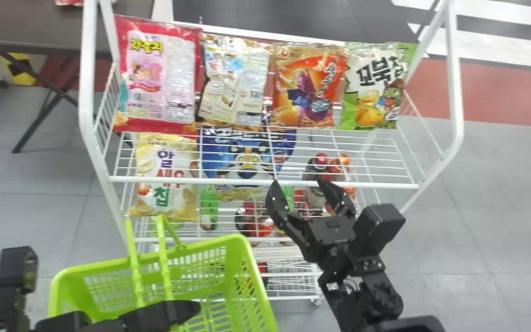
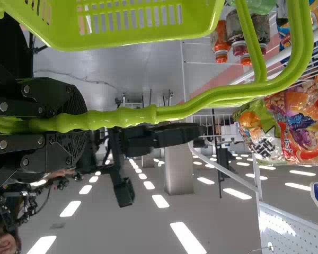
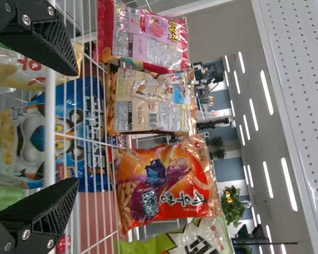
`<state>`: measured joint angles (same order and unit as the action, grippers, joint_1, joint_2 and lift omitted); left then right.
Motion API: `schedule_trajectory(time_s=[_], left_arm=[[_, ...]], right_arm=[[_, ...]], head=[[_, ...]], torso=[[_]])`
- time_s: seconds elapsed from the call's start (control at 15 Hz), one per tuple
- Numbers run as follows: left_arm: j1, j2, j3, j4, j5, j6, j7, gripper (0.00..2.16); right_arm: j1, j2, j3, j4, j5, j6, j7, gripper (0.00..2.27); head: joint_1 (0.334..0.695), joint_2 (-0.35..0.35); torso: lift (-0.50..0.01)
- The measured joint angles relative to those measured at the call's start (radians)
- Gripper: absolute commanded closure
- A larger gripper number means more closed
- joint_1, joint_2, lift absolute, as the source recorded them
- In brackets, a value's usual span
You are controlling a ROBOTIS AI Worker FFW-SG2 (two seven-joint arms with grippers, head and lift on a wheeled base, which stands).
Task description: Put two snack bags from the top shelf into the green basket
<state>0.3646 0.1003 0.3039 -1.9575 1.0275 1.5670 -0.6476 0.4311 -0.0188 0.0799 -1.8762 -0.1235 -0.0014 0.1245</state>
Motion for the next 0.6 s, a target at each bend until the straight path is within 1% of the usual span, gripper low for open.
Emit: schedule_trajectory(time_s=[0.2, 0.33, 0.6], left_arm=[[0.005, 0.006, -0.002, -0.004, 0.000, 0.000, 0.004, 2.15], [0.005, 0.013, -0.006, -0.002, 0.000, 0.000, 0.005, 2.14], [-0.013, 0.029, -0.030, 0.023, -0.003, 0.000, 0.015, 2.15]], right_arm=[[-0.110, 0.001, 0.060, 0.050, 0.040, 0.049, -0.086, 0.10], [-0.186, 0.002, 0.091, 0.105, 0.050, 0.066, -0.128, 0.10], [-0.309, 0.009, 0.132, 0.200, 0.060, 0.051, -0.177, 0.10]], head=[[0.695, -0.120], [0.695, -0.092], [0.695, -0.070]], torso=[[-0.001], [-0.001], [-0.001]])
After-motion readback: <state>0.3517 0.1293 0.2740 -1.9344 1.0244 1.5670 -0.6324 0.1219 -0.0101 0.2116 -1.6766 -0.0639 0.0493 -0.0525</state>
